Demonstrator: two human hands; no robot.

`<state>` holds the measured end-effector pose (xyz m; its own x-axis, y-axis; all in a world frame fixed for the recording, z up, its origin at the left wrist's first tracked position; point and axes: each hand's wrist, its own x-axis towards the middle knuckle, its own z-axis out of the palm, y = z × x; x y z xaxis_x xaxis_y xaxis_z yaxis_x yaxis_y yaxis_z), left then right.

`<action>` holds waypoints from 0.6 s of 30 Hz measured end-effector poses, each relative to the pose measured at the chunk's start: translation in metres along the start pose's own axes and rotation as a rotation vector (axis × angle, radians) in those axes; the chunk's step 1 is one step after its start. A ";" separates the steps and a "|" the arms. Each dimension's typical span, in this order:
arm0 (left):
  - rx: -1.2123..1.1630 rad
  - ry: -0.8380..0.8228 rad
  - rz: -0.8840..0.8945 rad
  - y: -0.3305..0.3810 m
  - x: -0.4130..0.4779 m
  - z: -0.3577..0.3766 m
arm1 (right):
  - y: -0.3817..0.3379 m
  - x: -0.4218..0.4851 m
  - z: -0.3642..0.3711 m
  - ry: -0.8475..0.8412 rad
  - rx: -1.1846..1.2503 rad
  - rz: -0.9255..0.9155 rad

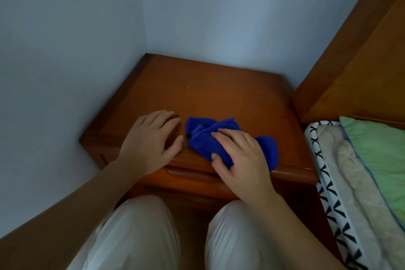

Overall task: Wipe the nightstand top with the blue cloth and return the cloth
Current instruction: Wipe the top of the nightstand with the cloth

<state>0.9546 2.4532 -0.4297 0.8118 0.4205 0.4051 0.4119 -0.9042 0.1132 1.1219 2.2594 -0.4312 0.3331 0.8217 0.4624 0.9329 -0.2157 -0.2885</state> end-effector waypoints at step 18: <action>-0.003 -0.014 0.013 0.002 -0.001 -0.003 | -0.015 0.009 0.005 -0.001 -0.001 0.093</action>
<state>0.9532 2.4508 -0.4267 0.8231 0.4093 0.3936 0.3998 -0.9100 0.1103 1.1109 2.2729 -0.4267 0.4182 0.7986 0.4329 0.8980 -0.2915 -0.3297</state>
